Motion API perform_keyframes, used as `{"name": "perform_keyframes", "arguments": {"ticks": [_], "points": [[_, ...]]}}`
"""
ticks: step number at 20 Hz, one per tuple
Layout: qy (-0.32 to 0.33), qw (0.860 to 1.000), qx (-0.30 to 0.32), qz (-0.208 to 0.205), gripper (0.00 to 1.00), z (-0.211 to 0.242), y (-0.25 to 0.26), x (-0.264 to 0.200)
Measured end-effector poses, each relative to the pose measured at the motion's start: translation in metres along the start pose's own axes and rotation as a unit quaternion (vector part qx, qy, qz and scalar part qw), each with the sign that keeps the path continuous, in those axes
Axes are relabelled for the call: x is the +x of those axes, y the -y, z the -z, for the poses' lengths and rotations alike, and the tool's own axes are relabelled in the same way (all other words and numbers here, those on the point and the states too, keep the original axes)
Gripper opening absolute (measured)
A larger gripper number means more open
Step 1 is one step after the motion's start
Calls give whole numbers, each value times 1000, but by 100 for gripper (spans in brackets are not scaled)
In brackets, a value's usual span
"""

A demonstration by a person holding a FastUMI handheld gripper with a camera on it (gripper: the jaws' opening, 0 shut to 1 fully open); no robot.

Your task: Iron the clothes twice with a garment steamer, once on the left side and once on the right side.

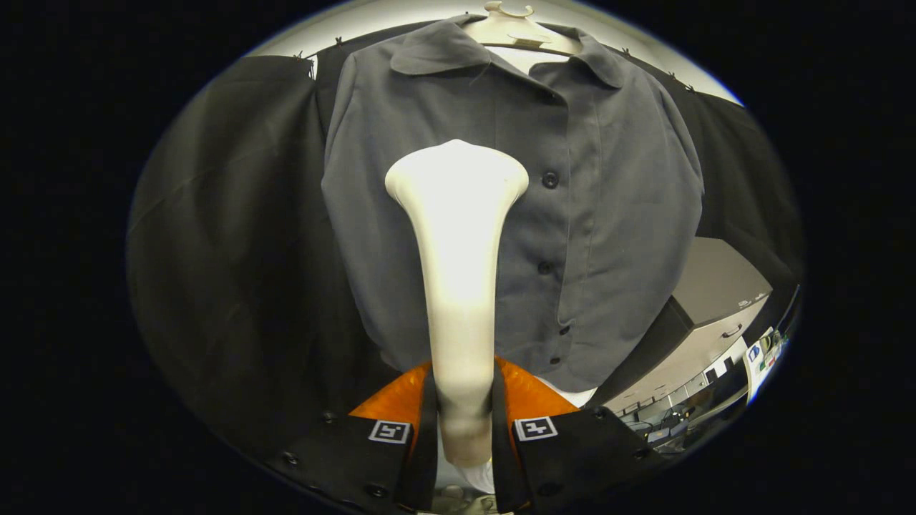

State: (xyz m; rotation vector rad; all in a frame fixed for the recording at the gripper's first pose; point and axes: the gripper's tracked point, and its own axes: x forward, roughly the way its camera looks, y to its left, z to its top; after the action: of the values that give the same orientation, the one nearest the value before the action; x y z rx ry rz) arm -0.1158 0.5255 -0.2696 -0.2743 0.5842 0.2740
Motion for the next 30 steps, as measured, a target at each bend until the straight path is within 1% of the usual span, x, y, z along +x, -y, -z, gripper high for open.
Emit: {"name": "perform_keyframes", "arguments": {"ticks": [8, 18, 30], "points": [[-48, 999, 1, 0, 39, 43, -2, 22], [-92, 996, 1, 3, 39, 89, 6, 35], [-151, 988, 8, 11, 39, 162, 14, 50]]}}
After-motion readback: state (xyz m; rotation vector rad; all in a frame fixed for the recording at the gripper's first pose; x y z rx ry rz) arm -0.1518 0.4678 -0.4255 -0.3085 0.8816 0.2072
